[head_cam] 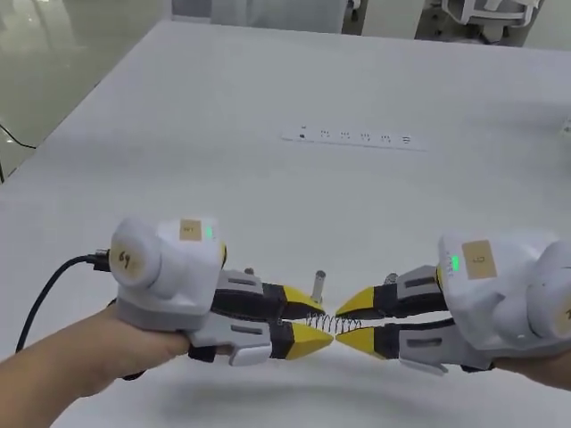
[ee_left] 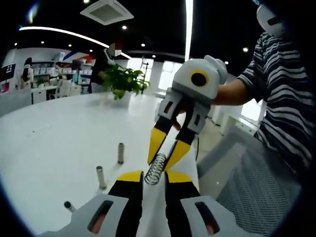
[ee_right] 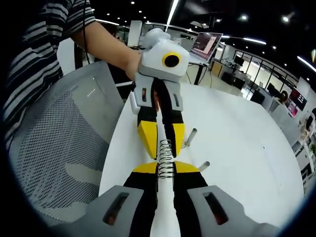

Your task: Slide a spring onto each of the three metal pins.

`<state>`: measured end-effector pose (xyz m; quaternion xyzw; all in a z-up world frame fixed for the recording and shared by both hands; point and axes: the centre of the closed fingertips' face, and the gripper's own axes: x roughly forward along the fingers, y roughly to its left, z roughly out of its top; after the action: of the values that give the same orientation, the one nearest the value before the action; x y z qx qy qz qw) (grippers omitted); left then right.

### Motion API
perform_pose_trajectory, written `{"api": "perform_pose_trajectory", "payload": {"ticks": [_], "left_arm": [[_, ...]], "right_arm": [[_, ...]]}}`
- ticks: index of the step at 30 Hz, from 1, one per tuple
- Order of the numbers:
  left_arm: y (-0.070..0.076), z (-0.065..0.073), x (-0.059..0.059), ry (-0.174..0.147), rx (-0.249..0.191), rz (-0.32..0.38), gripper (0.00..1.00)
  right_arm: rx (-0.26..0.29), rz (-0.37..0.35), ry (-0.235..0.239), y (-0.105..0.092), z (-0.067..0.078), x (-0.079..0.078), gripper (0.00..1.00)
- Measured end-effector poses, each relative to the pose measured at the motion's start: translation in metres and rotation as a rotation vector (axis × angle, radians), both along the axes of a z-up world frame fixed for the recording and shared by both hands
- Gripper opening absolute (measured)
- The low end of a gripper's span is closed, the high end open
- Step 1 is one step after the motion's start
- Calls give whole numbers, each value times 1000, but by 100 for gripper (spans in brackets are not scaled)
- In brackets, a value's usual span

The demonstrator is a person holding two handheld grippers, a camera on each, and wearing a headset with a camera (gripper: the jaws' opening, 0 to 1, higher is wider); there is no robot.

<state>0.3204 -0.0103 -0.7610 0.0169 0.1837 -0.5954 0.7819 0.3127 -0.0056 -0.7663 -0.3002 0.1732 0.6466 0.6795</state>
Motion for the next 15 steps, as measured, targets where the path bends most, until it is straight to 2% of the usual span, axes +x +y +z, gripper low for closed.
{"api": "perform_pose_trajectory", "payload": {"ticks": [15], "left_arm": [[0, 3, -3, -31, -4, -26, 3]], "right_arm": [[-5, 10, -3, 0, 1, -2, 8]]}}
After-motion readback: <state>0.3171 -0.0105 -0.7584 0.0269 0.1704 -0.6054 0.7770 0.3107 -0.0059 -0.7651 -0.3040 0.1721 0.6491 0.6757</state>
